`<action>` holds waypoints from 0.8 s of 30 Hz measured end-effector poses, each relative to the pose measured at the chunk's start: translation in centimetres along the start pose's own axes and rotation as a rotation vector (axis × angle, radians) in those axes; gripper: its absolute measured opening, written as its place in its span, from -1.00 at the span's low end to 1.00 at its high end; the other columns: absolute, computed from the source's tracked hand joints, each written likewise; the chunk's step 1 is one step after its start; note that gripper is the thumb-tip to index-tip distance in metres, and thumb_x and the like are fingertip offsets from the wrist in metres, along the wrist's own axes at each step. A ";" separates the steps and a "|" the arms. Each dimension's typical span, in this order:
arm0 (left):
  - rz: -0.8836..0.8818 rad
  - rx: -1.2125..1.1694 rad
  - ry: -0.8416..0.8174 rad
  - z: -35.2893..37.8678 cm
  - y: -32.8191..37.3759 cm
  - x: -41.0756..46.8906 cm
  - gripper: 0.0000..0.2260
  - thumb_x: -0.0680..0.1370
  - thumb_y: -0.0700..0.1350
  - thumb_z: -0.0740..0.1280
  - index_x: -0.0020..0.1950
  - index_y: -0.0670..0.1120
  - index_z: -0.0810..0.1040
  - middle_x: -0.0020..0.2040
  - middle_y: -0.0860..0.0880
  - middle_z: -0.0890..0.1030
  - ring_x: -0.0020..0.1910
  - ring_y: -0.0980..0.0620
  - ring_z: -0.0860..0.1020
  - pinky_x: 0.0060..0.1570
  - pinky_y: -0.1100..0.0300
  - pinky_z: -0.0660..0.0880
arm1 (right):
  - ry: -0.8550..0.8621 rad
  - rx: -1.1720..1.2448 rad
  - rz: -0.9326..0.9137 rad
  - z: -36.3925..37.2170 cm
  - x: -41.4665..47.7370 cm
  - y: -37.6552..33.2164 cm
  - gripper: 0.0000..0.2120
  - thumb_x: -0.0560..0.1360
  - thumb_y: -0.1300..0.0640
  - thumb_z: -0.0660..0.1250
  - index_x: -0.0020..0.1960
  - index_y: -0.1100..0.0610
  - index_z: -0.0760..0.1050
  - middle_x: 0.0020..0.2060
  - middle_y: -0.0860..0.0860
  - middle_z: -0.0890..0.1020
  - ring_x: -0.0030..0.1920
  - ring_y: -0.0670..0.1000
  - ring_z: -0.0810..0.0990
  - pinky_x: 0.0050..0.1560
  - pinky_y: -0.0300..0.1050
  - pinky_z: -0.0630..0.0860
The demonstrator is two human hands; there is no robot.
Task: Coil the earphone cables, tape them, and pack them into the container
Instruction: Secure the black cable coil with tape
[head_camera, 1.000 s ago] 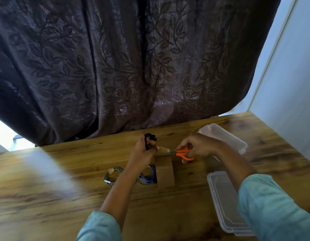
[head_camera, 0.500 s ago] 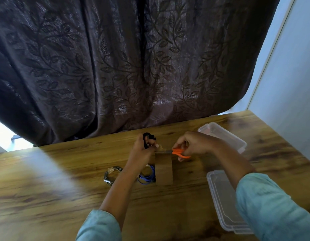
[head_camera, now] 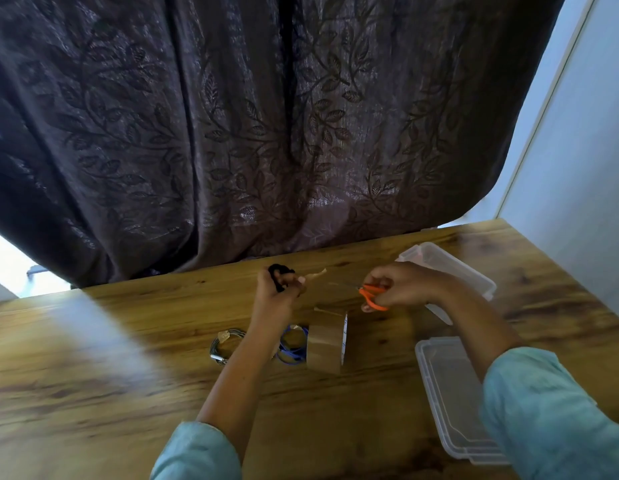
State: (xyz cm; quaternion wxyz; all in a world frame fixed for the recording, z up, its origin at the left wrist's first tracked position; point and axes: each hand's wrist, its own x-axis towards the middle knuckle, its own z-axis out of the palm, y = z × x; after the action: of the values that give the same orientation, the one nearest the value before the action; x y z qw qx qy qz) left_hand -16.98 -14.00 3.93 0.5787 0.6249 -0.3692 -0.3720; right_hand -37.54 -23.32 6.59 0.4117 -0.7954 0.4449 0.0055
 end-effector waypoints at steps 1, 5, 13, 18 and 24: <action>0.004 0.057 -0.001 0.4 -0.3 -0.7 -0.85 0.57 -0.17 0.29 -0.01 -0.04 0.31 -0.07 -0.04 0.54 -0.07 0.01 0.56 -0.15 0.29 0.47 | 0.037 -0.017 0.038 0.3 0.0 0.7 -0.70 0.38 -0.03 0.48 0.07 -0.03 0.53 0.02 -0.04 0.62 0.09 -0.02 0.58 0.23 0.01 0.49; 0.056 0.116 0.027 3.3 -1.8 -4.3 -0.84 0.62 -0.03 0.16 0.02 -0.09 0.24 -0.15 -0.01 0.46 -0.34 0.13 0.35 -0.42 0.30 0.37 | 0.125 -0.212 0.193 3.5 0.5 2.6 -0.60 0.37 -0.10 0.47 0.08 0.04 0.45 -0.01 -0.02 0.57 0.03 0.00 0.54 0.08 -0.08 0.49; 0.145 0.154 0.121 4.1 -2.2 -5.5 -0.88 0.62 -0.02 0.12 -0.02 -0.05 0.24 -0.23 0.01 0.40 -0.35 0.12 0.35 -0.37 0.25 0.34 | 0.257 -0.199 0.337 7.1 1.0 2.9 -0.74 0.52 0.12 0.36 0.18 0.16 0.48 -0.03 0.06 0.60 -0.04 0.01 0.62 -0.06 -0.18 0.52; 0.129 0.162 0.124 4.2 -1.9 -5.2 -0.82 0.62 -0.01 0.12 0.04 -0.12 0.24 -0.18 -0.04 0.42 -0.30 0.12 0.37 -0.33 0.27 0.36 | 0.111 -0.231 0.347 7.0 0.8 1.1 -0.64 0.51 0.27 0.34 0.29 0.17 0.42 0.10 0.10 0.59 0.10 0.04 0.60 -0.04 -0.20 0.48; 0.106 0.114 0.162 4.3 -2.2 -4.3 -0.80 0.62 -0.01 0.14 0.01 -0.14 0.23 -0.21 -0.06 0.40 -0.33 0.09 0.34 -0.33 0.17 0.32 | 0.357 0.368 0.162 7.3 -0.8 -1.8 -0.78 0.61 -0.08 0.13 0.15 -0.02 0.44 -0.05 -0.01 0.55 -0.09 -0.03 0.55 -0.17 -0.16 0.51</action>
State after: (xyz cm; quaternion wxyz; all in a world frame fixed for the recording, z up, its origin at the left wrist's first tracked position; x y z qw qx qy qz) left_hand -22.69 -12.00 1.63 0.5890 0.6643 -0.3742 -0.2678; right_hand -34.13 -17.49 3.21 0.4624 -0.6575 0.5661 -0.1830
